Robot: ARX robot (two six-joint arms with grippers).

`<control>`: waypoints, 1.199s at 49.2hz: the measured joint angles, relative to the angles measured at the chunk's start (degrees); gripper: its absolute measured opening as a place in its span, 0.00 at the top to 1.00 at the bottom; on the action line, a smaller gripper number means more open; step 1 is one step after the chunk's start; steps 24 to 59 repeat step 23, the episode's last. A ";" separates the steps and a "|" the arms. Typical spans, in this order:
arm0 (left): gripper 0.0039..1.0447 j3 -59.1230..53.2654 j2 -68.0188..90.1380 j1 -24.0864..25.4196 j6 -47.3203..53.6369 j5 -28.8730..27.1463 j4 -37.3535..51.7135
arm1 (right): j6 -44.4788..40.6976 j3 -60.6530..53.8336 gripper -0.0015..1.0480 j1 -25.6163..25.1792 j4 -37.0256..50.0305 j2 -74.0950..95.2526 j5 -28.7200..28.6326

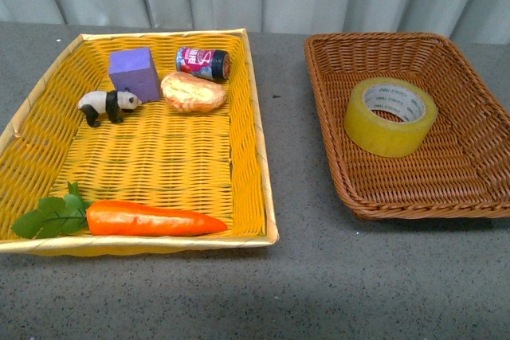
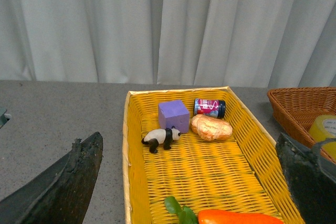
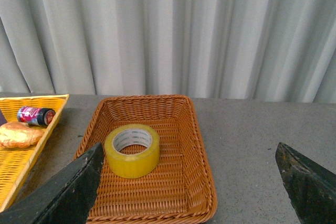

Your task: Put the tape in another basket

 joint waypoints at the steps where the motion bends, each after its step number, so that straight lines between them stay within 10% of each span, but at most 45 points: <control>1: 0.06 0.00 0.00 0.00 0.00 0.00 0.00 | 0.00 0.00 0.09 0.00 0.00 0.00 0.00; 59: 0.06 0.00 0.02 0.00 0.00 0.00 0.00 | 0.00 0.00 0.09 0.00 0.00 0.00 0.00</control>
